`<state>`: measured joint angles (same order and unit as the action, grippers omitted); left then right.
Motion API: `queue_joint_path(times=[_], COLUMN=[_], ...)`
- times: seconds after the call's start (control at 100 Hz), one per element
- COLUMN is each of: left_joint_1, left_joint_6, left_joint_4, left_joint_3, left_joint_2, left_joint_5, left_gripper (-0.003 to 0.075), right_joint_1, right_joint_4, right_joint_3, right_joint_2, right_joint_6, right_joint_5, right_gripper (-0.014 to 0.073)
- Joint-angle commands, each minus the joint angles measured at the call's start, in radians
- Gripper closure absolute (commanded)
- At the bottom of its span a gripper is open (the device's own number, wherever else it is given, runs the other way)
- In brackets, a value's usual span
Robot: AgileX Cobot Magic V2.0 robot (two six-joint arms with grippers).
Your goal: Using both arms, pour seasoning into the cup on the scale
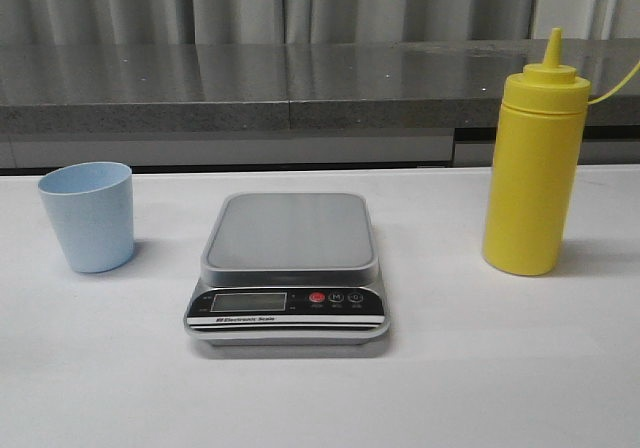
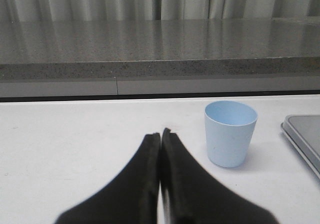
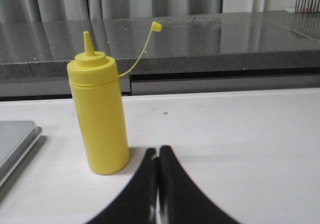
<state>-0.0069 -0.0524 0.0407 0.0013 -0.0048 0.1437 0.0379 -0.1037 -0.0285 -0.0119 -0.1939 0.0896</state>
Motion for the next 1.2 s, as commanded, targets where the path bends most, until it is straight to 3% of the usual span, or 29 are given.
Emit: queue_joint_path(times=[0.0,0.36,0.65,0.88,1.19], left_joint_1=[0.001,0.001,0.001,0.001,0.001], left_joint_6=[-0.010,-0.010,-0.010,-0.010,-0.009], left_joint_4=[0.002,-0.007,-0.007,-0.007,-0.007], left_joint_3=[0.039,0.020,-0.166,-0.381,-0.664], left_joint_2=[-0.030,-0.030,0.052,0.265,0.691], left_joint_5=[-0.077,-0.144,-0.074,0.094,0.334], left_gripper=[0.0741,0.0741,0.0741,0.0741,0.0735], right_joint_1=[0.003,0.003,0.003,0.003,0.003], right_joint_4=[-0.009,-0.009,-0.009,-0.009,-0.009], right_joint_3=[0.019,0.019,0.019,0.019,0.019], right_joint_2=[-0.020,-0.020,-0.020,-0.020,-0.020], right_joint_6=[0.006,0.006,0.006,0.006,0.006], right_joint_5=[-0.083,-0.083,-0.083,-0.083,-0.083], right_gripper=[0.0662,0.0662,0.0662,0.0662,0.0662])
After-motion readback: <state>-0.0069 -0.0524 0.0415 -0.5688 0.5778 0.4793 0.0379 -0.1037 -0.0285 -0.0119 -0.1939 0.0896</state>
